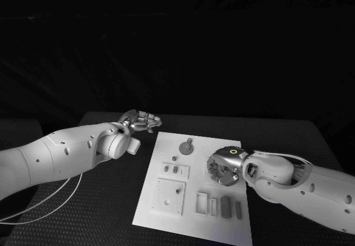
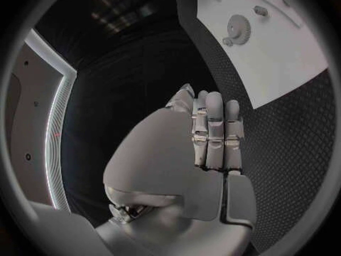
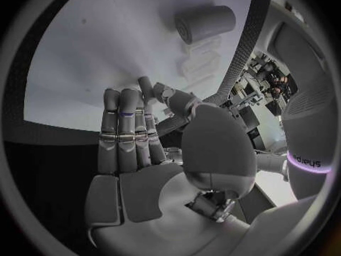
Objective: Assemble the parts on the task board
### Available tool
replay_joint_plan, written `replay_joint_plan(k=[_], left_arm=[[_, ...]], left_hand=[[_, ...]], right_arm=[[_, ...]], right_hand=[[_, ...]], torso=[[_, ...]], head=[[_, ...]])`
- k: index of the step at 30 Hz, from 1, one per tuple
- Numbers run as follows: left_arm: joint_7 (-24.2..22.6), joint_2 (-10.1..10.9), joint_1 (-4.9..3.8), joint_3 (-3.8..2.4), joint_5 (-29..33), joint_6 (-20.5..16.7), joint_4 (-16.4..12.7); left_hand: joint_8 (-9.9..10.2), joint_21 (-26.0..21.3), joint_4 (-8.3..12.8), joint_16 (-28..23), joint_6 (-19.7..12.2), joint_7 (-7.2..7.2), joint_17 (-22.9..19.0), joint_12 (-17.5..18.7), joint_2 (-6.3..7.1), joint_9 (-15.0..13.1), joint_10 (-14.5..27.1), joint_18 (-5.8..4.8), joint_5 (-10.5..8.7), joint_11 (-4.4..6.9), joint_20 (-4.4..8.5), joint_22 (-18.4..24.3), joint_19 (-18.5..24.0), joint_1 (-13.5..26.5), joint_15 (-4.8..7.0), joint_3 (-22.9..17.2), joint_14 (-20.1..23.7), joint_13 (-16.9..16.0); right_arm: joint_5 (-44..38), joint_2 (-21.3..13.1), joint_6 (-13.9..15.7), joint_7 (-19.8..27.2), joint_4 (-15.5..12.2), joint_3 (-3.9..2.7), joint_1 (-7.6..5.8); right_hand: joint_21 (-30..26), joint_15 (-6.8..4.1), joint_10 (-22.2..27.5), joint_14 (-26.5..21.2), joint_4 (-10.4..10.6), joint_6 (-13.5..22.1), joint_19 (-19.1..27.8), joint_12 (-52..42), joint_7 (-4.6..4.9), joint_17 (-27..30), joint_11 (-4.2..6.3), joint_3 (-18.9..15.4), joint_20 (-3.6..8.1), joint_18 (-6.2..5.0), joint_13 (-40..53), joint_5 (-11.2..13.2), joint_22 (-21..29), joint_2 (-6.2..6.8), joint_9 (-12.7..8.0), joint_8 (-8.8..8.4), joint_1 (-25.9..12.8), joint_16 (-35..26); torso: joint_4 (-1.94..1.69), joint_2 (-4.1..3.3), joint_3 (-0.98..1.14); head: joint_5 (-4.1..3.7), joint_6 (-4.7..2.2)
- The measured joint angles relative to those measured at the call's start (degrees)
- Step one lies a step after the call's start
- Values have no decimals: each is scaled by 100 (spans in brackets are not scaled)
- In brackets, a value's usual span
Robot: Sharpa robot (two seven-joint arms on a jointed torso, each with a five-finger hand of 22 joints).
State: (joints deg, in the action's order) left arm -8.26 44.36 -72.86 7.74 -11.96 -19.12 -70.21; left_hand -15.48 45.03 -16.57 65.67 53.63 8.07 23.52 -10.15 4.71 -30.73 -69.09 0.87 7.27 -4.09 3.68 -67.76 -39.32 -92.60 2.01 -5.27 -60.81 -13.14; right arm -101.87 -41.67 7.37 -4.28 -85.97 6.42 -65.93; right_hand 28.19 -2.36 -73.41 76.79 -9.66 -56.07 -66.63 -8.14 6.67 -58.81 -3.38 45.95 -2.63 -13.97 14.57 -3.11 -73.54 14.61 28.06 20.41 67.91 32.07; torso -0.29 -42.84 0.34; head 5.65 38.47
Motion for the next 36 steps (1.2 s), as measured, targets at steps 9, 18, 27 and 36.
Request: replay_joint_plan(k=[9, 18, 27, 36], left_arm=[[0, 0, 0, 0, 0, 3, -3], [0, 1, 0, 0, 0, 3, -2], [-2, -3, 0, 0, 0, 3, 2], [-3, -16, 0, 0, -1, 2, 18]], left_hand=[[0, 0, 0, 0, 0, 0, -1, 0, 0, 0, 0, 0, 0, 0, 0, 1, 0, 0, 0, 0, 0, -1], [0, 0, 0, 0, 0, 0, -1, 0, 0, 0, 0, 0, 0, 0, 0, 1, 0, 0, 0, 0, 0, 5], [0, 0, 0, 0, 0, 0, 4, 0, 0, 0, -15, 0, 0, -15, 0, -4, 0, 0, 0, 0, 0, 4], [0, 0, 0, 0, 0, 0, 4, 0, 0, 0, -15, 0, 0, -15, 0, -3, 0, 0, 0, 0, 0, 4]], right_arm=[[-90, 28, 70, -4, 8, 0, 27], [-214, 18, 178, -43, -25, 8, 43], [-272, -69, 280, -78, -148, 2, 44], [-177, -165, 299, -70, -352, -194, -26]], right_hand=[[78, -69, -138, 25, -37, -174, -56, -51, -39, -59, 52, 92, 29, 0, 40, 1, -79, -68, 47, 85, 68, 104], [214, -140, -167, 76, -133, -376, -185, -174, -114, -159, 66, 292, 104, 51, 97, 28, -143, -117, 119, 167, 94, 267], [250, -140, -174, 76, -157, -396, -214, -174, -134, -200, 73, 316, 130, 66, 98, 46, -140, -173, 161, 166, 95, 300], [263, -140, -175, 76, -157, -415, -215, -174, -115, -200, 73, 315, 129, 68, 98, 50, -140, -173, 190, 187, 96, 322]], torso=[[5, 2, -1], [5, 4, -4], [5, 7, -5], [3, 7, -4]], head=[[3, 11], [-1, 18], [-9, 15], [4, 1]])
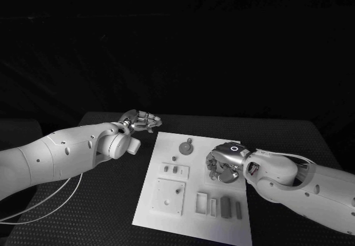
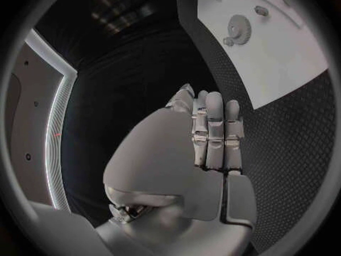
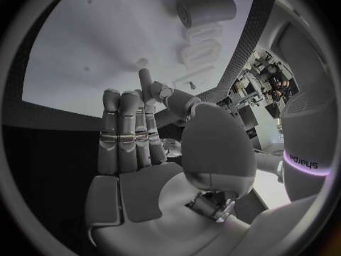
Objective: Assemble the parts on the task board
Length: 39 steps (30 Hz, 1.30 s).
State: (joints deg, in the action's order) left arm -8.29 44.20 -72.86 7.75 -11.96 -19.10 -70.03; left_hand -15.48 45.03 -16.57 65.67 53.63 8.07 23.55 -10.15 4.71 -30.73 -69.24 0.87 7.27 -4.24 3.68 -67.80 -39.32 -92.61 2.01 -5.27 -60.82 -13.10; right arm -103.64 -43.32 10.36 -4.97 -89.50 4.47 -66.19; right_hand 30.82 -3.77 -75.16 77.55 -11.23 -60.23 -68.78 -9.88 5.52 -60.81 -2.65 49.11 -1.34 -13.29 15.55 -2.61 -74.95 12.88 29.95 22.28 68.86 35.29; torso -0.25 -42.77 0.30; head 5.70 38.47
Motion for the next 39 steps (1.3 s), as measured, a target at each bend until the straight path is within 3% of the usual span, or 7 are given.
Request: replay_joint_plan(k=[6, 13, 19, 23, 34, 39], left_arm=[[0, -4, 0, 0, 0, 0, 13], [0, -18, 0, 0, 0, 0, 40], [0, -46, 0, 0, 0, 1, 80], [0, -75, 0, 0, 0, 1, 98], [0, -119, 0, -1, 0, 8, 80], [1, -118, 0, 0, 0, 10, 78]], left_hand=[[0, 0, 0, 23, 0, 0, 0, 0, 0, 0, 0, 0, 0, 0, 0, 0, 0, 0, 0, 0, 0, 0], [0, 0, 0, 23, 0, 0, -1, 0, 0, 0, 1, 0, 0, 1, 0, -5, 0, 0, 0, 0, 0, -1], [0, 0, 0, 23, 0, 0, -1, 0, 0, 0, 3, 0, 0, 3, 0, -4, 0, 0, 0, 0, 0, -1], [0, 0, 0, 23, 0, 0, -1, 0, 0, 0, 3, 0, 0, 3, 0, -4, 0, 0, 0, 0, 0, -1], [0, 0, 0, 23, 0, 0, -1, 0, 0, 0, 4, 0, -22, 4, 0, -4, 0, 0, 0, 0, 0, 4], [0, 0, 0, 23, 0, 0, -2, 0, 0, 0, 4, 0, -23, 4, 0, -3, 0, 0, 0, 0, 0, 4]], right_arm=[[140, -62, -2, 6, -193, -132, -89], [259, 267, 28, 24, -227, -135, -71], [263, 769, 122, 4, -211, -133, 180], [255, 954, 169, -5, -208, -132, 300], [48, 1490, 344, -38, -111, -96, 783], [-31, 1586, 390, -39, -58, -87, 847]], right_hand=[[0, 0, 0, 0, 0, 1, -8, 1, 0, -2, 0, -1, -8, 0, 1, 1, 1, 0, 0, 0, 0, 0], [0, 0, -1, 0, -1, 2, -8, 2, 1, -6, 0, -1, -9, 0, 2, 18, 1, 1, -1, 0, 0, 21], [0, 0, -1, 0, 16, 3, -8, 3, 2, -10, 0, 15, -10, 0, 4, 19, 1, 1, -2, -1, -1, 21], [0, 0, -1, 0, 16, 4, -8, 16, 3, -10, 0, 15, -10, 0, 11, 22, 1, -1, -2, -2, -3, 21], [-2, 0, -1, 0, 0, 5, -22, -3, 4, -16, 0, 31, 3, 0, 42, -1, 2, -23, 11, -19, -27, 21], [-4, 0, -1, 0, 0, 5, -40, -3, 3, -15, 0, 31, 3, 1, 42, -5, 2, -15, 16, -20, -34, 43]], torso=[[2, 0, -2], [9, -1, 0], [16, -2, 3], [15, -1, 3], [7, 0, -8], [4, -2, -7]], head=[[19, 0], [35, -21], [71, -21], [98, -18], [172, 16], [202, 38]])
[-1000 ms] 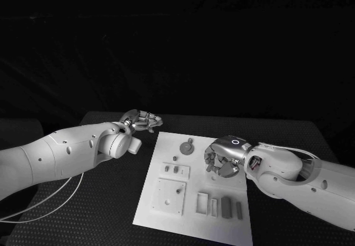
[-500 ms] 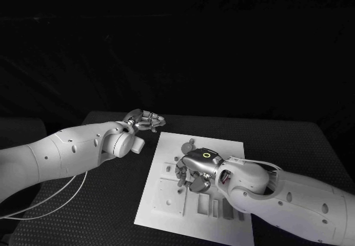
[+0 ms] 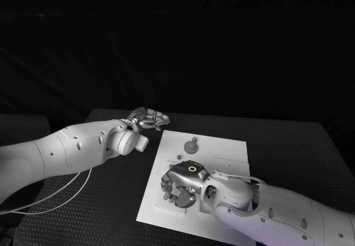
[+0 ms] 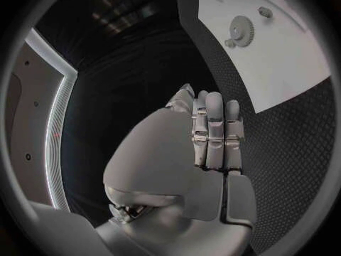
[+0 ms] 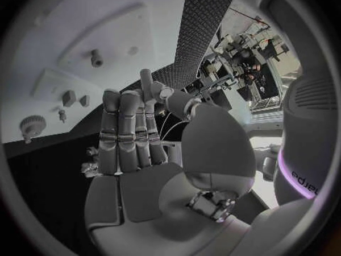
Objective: Assemble the parts on the task board
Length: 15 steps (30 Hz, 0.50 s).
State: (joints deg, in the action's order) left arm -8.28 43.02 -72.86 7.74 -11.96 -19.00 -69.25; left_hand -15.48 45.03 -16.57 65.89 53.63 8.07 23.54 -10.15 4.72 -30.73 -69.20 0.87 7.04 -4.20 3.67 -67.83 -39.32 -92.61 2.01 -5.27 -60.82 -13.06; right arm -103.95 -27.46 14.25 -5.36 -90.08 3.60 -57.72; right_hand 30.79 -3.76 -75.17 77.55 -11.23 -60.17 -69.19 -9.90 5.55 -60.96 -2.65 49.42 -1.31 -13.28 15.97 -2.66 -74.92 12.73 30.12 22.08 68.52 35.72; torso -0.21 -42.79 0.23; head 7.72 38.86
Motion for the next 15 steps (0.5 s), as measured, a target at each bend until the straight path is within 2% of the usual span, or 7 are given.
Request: replay_joint_plan(k=[6, 15], left_arm=[[1, 2, 0, 0, 0, 2, -6], [2, 0, 0, 0, 0, 9, -18]], left_hand=[[0, 0, 0, 0, 0, 0, 0, 0, 0, 0, 0, 0, 0, 0, 0, -5, 0, 0, 0, 0, 0, 0], [0, -22, 0, 0, 0, 0, 0, 20, 0, 0, 0, 0, 0, 0, 0, -5, 0, 0, 0, 0, 0, -1]], right_arm=[[-75, 52, 14, 0, 124, 86, 28], [-220, 103, 10, -4, 259, 118, 77]], right_hand=[[0, 0, -1, 0, 0, -2, -1, 0, -19, 0, 1, 0, 0, 1, 7, 0, 0, 17, 15, -2, -17, 0], [0, 0, -22, 0, -17, -2, -1, 1, -19, 1, 22, 16, -1, 0, 8, 0, 0, 17, 16, 11, -15, 0]], torso=[[5, 0, 0], [8, -1, 4]], head=[[28, 22], [42, 52]])
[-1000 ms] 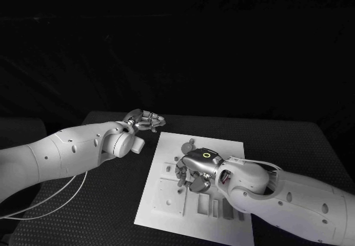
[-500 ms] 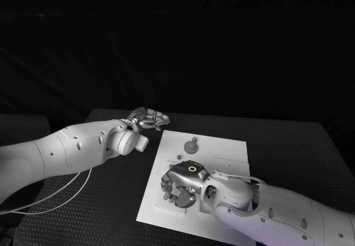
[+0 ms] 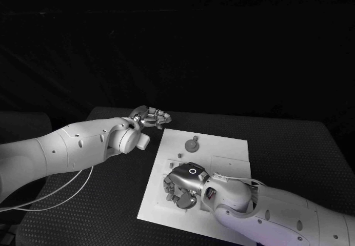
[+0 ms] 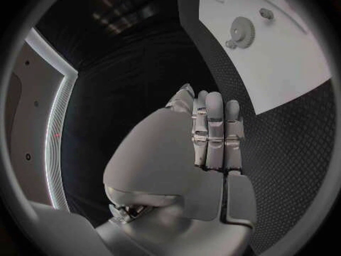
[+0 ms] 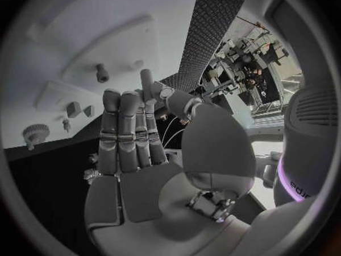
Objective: Assemble the parts on the task board
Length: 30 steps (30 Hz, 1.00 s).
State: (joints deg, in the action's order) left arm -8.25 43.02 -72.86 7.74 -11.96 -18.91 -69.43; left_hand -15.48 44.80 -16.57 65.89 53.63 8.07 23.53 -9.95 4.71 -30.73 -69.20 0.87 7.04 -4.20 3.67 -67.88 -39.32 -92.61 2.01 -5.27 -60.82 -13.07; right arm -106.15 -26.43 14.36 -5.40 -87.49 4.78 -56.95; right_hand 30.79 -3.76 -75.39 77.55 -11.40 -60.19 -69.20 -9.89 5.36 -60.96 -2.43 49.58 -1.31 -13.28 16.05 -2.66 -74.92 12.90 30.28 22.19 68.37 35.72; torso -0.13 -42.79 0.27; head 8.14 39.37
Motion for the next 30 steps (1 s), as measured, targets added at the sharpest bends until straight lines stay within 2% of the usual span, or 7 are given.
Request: replay_joint_plan(k=[10, 30], left_arm=[[0, 4, 0, 0, 0, 5, -3], [1, 11, 0, 0, 0, 11, -7]], left_hand=[[0, 0, 0, 0, 0, 0, 0, 0, 0, 0, 0, 0, 0, 0, 0, 1, 0, 0, 0, 0, 0, 0], [0, 0, 0, 0, 0, 0, 4, -1, 0, 0, 1, 0, 0, 1, 0, -3, 0, 0, 0, 0, 0, 4]], right_arm=[[-137, 12, -33, -5, 65, 48, 10], [-379, 25, -16, -52, 142, 74, 18]], right_hand=[[0, 0, 0, 0, -1, 1, 1, 4, 0, -5, 0, -1, -1, 0, 0, 0, 0, -1, -3, 0, 4, 0], [23, 0, 0, 0, -25, 9, 3, 5, 7, -9, 0, 7, -4, 0, 160, 6, -3, -9, 9, -2, 13, 11]], torso=[[1, 0, 1], [7, 2, 1]], head=[[8, 15], [11, 15]])
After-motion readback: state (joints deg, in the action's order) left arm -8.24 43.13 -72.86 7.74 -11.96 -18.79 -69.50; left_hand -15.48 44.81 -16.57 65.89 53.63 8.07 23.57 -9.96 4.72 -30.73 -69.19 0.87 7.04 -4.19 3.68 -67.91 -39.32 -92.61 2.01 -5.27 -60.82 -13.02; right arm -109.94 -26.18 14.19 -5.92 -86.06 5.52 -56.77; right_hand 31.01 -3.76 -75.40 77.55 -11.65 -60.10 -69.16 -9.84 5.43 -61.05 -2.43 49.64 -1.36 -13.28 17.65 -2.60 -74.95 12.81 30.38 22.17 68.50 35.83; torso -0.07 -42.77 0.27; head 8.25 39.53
